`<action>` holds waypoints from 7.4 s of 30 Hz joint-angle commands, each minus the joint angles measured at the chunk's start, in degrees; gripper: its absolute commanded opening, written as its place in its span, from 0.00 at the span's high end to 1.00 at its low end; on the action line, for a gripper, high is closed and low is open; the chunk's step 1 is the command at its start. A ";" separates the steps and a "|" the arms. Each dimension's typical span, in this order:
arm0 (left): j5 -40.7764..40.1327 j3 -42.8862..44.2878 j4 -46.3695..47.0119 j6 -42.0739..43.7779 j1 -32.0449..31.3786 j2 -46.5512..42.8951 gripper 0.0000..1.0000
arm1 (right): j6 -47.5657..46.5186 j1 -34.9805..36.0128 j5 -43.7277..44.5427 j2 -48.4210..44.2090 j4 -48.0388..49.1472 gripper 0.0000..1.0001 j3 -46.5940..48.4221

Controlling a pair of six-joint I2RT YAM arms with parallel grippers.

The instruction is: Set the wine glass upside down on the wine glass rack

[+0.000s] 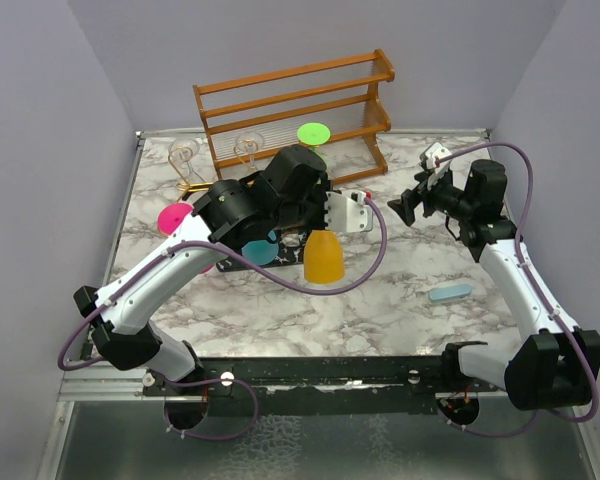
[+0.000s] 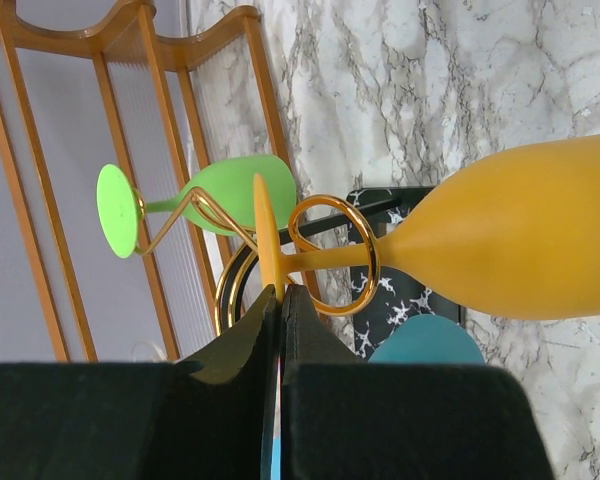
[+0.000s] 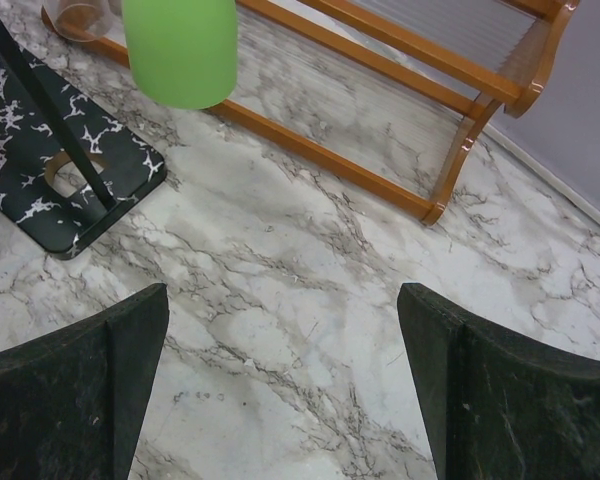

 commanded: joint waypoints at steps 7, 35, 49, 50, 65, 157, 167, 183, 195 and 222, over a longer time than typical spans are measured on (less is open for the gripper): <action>-0.10 0.73 2.92 -1.15 -0.46 0.76 1.00 | -0.48 -0.61 -1.83 -1.48 1.00 0.04 -0.72; -2.20 -2.31 4.43 -0.66 -0.76 1.14 0.98 | -0.88 -0.79 -2.46 -1.43 0.89 0.03 -0.89; -2.98 -2.72 4.38 -0.72 -1.06 1.62 0.88 | -1.22 -0.87 -2.56 -1.30 0.93 0.03 -0.96; -3.04 -2.76 4.38 -0.67 -1.03 1.71 0.87 | -1.23 -0.87 -2.53 -1.30 0.86 0.03 -0.98; -3.01 -2.24 4.10 -1.48 -1.47 1.93 0.80 | -1.66 -0.87 -2.46 -1.28 0.98 0.03 -1.23; 12.74 2.03 -5.54 -3.62 -1.42 -0.39 0.38 | -2.33 -2.28 -2.54 -0.73 0.59 0.03 -1.49; 8.10 3.27 -2.91 -5.88 -0.71 -1.86 0.37 | 0.26 -2.92 1.81 -1.30 3.34 0.00 -2.14; -11.94 -9.42 21.03 -16.25 12.78 -16.61 0.01 | 7.64 -3.69 19.06 -0.96 6.07 0.01 2.46; -19.83 -29.33 38.62 -33.26 33.95 -29.88 0.01 | 3.47 -3.68 27.12 8.03 -16.25 0.01 21.83; -22.63 -35.88 46.31 -38.83 44.54 -29.47 0.01 | 5.11 -3.69 22.03 -1.98 -18.24 0.01 23.58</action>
